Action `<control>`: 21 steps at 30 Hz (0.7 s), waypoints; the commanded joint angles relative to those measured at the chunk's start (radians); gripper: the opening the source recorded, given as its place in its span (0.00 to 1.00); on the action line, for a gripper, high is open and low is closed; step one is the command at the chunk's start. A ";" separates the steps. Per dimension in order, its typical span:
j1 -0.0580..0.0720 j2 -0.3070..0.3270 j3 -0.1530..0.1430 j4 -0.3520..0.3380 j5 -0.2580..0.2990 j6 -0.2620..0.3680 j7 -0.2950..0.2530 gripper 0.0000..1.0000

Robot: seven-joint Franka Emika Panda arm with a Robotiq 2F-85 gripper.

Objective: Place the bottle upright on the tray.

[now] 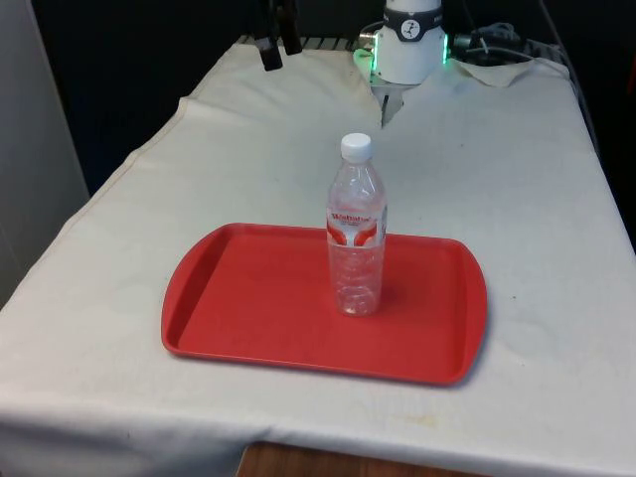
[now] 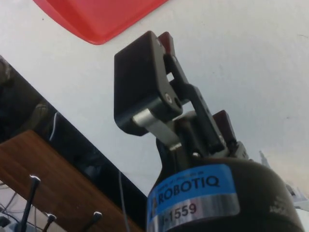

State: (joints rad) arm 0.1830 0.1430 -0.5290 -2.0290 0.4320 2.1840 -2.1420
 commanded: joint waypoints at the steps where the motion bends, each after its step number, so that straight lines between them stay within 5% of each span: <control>1: 0.008 -0.015 0.001 -0.017 -0.024 0.030 0.013 1.00; 2: 0.001 -0.006 0.002 -0.005 -0.004 0.002 0.001 1.00; 9: 0.012 -0.061 0.022 -0.065 -0.053 0.053 0.025 1.00; 21: 0.007 -0.118 0.056 -0.116 -0.101 0.050 0.044 1.00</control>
State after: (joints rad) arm 0.1900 0.0250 -0.4730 -2.1450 0.3310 2.2340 -2.0980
